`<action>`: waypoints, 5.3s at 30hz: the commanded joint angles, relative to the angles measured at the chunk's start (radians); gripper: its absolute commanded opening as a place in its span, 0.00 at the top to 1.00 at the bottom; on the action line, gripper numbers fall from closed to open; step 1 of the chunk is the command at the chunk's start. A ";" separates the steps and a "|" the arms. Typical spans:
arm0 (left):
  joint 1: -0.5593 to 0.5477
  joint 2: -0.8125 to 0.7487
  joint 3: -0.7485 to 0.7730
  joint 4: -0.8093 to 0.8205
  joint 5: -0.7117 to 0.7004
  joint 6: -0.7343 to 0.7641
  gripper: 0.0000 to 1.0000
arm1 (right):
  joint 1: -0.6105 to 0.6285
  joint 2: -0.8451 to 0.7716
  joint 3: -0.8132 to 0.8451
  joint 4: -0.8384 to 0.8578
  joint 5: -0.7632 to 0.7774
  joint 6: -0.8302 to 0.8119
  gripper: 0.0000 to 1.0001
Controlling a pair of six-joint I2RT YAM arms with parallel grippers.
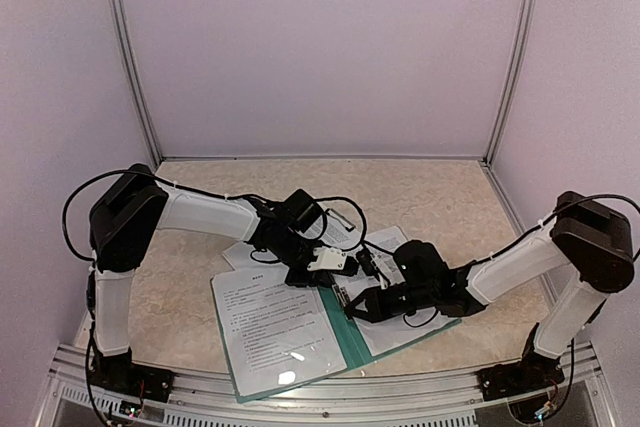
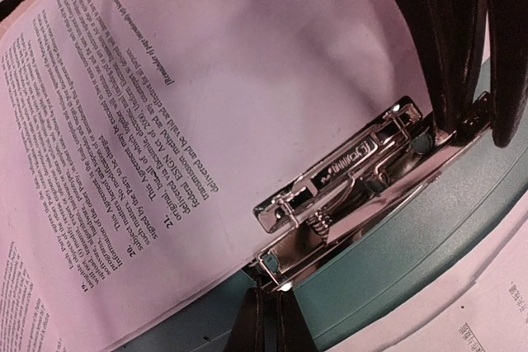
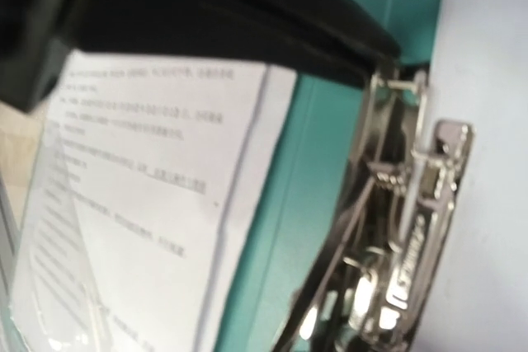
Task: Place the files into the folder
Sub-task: Clamp the file at the center of the board.
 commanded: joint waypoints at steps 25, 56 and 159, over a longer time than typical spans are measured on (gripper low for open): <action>-0.018 0.083 -0.031 -0.101 -0.033 -0.012 1.00 | 0.005 0.140 0.013 -0.228 0.101 -0.094 1.00; -0.029 0.063 -0.063 -0.084 0.005 0.014 1.00 | 0.009 0.240 0.012 -0.255 0.134 -0.138 1.00; -0.011 0.037 -0.123 0.000 0.146 -0.026 1.00 | 0.144 0.491 0.177 -0.594 0.281 -0.184 1.00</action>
